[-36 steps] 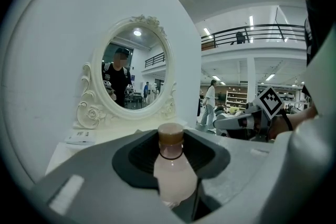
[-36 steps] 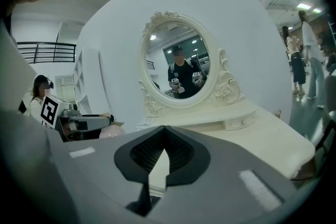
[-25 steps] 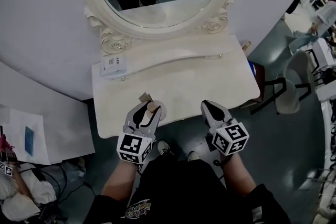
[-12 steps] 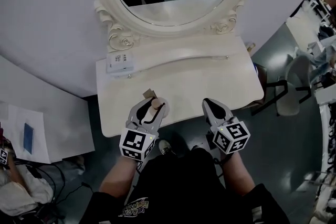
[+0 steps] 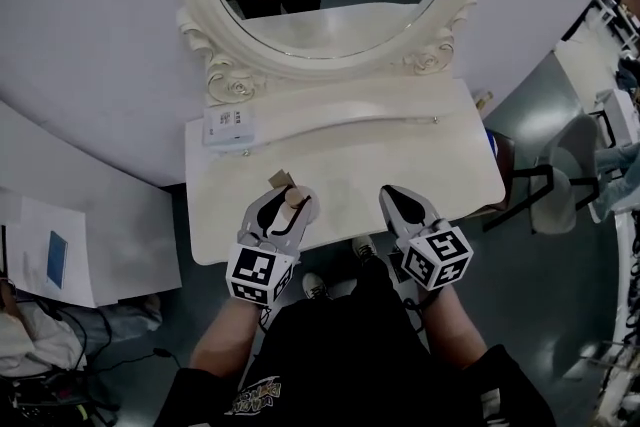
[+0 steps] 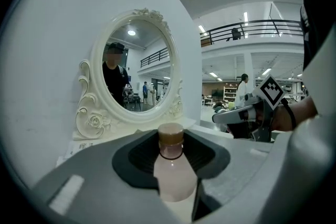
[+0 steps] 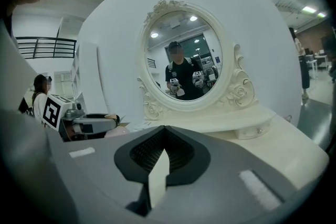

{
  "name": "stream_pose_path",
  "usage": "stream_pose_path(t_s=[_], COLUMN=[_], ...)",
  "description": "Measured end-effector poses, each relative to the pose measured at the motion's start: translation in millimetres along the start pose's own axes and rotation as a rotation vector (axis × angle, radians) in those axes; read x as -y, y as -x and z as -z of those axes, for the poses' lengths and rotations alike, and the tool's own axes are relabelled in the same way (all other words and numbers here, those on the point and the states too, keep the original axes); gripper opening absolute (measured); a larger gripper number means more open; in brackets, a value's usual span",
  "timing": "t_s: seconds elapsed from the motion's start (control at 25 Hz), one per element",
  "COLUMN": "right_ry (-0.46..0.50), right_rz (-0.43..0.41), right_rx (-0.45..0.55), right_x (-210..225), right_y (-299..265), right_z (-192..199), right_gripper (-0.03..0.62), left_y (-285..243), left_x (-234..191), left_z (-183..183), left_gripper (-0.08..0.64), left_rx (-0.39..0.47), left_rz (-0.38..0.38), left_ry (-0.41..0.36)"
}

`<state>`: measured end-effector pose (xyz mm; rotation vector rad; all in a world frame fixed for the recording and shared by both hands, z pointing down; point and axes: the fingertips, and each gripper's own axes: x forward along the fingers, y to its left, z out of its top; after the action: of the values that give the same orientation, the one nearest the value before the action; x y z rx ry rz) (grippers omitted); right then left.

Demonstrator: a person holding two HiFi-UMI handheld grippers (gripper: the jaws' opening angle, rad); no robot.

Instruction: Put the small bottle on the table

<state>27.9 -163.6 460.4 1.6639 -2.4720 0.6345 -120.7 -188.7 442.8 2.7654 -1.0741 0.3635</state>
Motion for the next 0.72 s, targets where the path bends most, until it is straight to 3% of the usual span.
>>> stream_pose_path(t_s=[0.36,0.72], right_ry=[0.045,0.076], right_rz=[-0.123,-0.191], right_rx=[-0.002,-0.043], right_x=[30,54], right_y=[-34,-58], right_z=[-32,-41], right_gripper=[0.029,0.029], left_y=[-30,-62], left_x=[-7,-17], left_z=[-23,-32], left_gripper=[0.141,0.141], left_rx=[0.005,0.021], left_rz=[-0.115,-0.191], left_ry=[-0.005,0.011])
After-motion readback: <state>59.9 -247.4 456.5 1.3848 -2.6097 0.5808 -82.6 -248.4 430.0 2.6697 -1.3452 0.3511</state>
